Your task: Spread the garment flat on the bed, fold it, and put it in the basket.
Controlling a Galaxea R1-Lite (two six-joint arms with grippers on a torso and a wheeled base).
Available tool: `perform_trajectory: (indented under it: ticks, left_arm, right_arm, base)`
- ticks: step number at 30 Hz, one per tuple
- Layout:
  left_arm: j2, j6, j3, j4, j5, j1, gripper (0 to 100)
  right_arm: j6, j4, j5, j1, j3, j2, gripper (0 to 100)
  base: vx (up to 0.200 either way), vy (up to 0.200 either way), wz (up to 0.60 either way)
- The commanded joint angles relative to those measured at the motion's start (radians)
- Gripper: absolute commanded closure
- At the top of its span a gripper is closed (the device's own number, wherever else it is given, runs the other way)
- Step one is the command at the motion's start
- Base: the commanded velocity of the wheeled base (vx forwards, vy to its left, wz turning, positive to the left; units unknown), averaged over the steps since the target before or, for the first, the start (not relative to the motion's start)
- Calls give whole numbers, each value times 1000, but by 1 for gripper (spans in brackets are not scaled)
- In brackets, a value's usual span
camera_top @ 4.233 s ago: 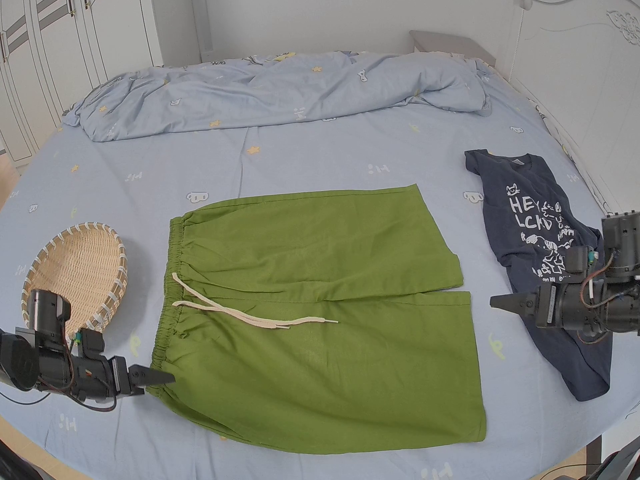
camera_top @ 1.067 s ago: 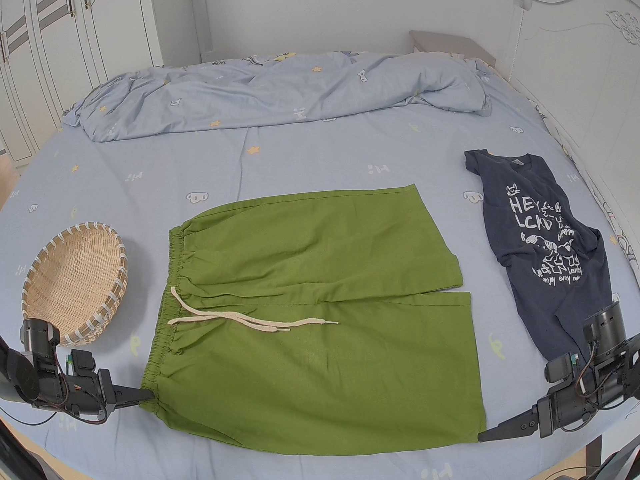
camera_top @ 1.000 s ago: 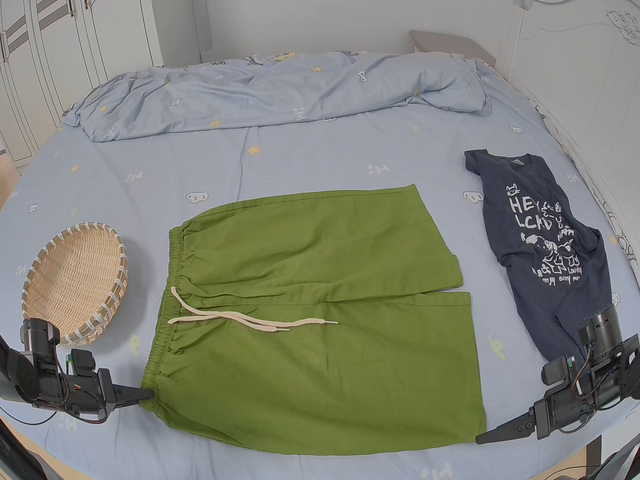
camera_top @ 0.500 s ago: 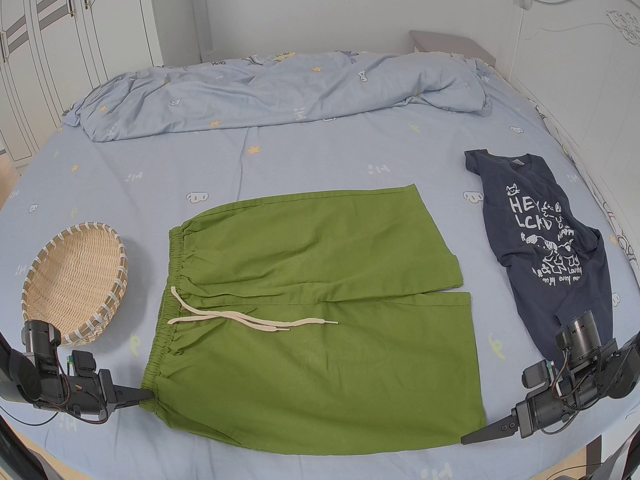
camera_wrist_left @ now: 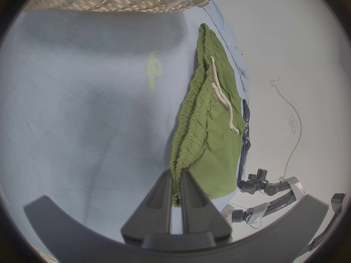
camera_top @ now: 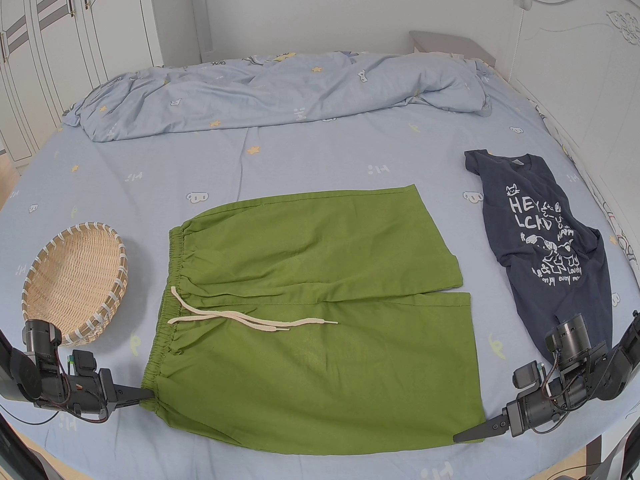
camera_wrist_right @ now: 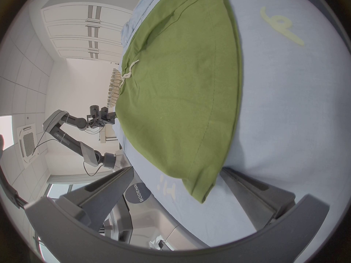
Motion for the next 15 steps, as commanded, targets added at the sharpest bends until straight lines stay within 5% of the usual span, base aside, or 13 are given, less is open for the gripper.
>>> perform_trajectory:
  ticks: [1, 5, 6, 15]
  left_arm:
    - [3, -1, 0, 0, 0, 0, 100]
    - [3, -1, 0, 0, 0, 0, 100]
    - [3, -1, 0, 0, 0, 0, 100]
    - [9, -1, -2, -2, 0, 0, 100]
  right_arm:
    - [1, -31, 0, 0, 1, 47, 0]
    - [1, -51, 3, -6, 9, 55, 0]
    - [1, -52, 3, -6, 11, 55, 100]
    - [-2, -63, 3, -43, 20, 69, 100]
  base:
    - [0, 0, 0]
    - [0, 0, 0]
    - [0, 0, 0]
    - [0, 0, 0]
